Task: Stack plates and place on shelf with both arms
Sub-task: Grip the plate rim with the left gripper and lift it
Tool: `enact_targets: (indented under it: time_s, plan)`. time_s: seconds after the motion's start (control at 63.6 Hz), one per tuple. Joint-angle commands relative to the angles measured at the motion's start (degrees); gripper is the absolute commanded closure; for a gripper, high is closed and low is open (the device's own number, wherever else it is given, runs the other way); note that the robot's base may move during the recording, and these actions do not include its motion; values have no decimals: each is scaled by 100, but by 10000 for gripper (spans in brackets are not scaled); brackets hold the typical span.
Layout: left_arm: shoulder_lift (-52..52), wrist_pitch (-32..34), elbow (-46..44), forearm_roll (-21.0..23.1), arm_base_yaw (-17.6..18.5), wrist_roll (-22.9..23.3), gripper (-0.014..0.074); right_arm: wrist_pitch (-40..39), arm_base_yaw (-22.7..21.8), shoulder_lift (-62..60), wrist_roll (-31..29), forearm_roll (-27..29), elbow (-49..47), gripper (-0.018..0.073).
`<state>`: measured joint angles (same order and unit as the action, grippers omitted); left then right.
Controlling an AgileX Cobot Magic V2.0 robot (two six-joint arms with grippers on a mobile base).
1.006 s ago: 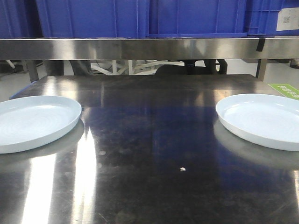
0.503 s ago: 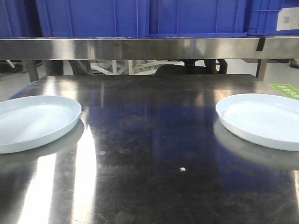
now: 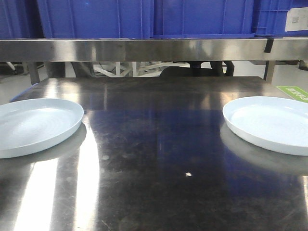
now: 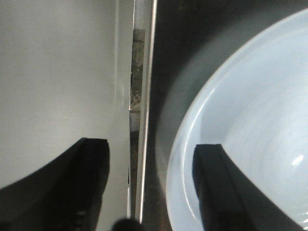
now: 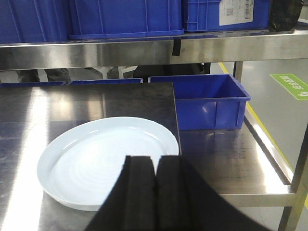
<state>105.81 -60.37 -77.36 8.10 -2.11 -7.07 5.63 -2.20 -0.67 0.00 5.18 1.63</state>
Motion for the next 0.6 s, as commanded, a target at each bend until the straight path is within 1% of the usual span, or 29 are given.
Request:
enact_targets:
  time_s: [0.0, 0.409, 0.581]
  plan:
    - [-271, -3, -177, 143, -11, -63, 150, -509, -19, -101, 0, -54, 6, 510]
    - [-93, -5, -177, 95, -11, -71, 156, -509, -19, -101, 0, -54, 6, 510]
    - [-69, -5, -177, 95, -11, -71, 216, -509, -19, -101, 0, -54, 6, 510]
